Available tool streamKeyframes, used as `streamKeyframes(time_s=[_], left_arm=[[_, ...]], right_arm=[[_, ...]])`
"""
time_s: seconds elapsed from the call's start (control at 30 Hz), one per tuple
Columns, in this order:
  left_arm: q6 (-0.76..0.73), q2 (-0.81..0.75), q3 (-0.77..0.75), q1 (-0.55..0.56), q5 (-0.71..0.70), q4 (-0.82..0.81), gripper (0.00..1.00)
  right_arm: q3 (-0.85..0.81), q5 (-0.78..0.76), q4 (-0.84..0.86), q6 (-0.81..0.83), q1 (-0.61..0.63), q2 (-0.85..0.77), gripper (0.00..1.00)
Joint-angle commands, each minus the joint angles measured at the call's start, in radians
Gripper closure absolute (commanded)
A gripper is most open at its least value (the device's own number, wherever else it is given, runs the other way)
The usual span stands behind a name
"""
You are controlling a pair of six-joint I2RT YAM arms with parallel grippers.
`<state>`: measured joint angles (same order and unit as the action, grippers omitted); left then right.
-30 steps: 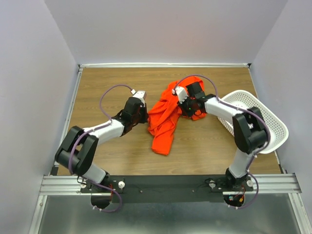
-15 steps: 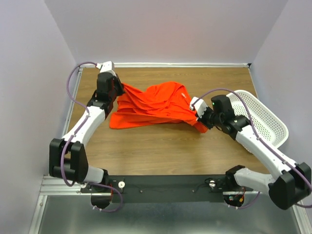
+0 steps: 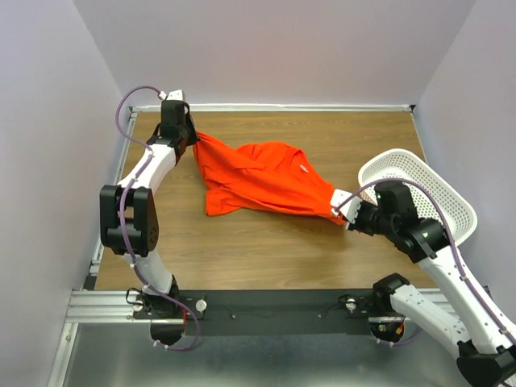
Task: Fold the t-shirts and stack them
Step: Flatten the tshirt out
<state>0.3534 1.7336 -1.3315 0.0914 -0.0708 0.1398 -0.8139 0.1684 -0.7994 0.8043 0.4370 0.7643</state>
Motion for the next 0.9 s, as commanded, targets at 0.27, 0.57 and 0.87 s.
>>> streamKeyframes(time_s=[0.27, 0.57, 0.87], left_arm=[[-0.034, 0.126, -0.124, -0.05, 0.062, 0.067, 0.69], [-0.004, -0.329, 0.134, -0.05, 0.13, -0.034, 0.35], [-0.03, -0.912, 0.549, -0.05, 0.21, -0.08, 0.29]], right_arm=[[-0.001, 0.065, -0.221, 0.095, -0.006, -0.057, 0.79], [-0.1, 0.456, -0.15, 0.051, -0.006, 0.108, 0.0], [-0.215, 0.463, 0.234, -0.129, 0.377, 0.63, 0.05]])
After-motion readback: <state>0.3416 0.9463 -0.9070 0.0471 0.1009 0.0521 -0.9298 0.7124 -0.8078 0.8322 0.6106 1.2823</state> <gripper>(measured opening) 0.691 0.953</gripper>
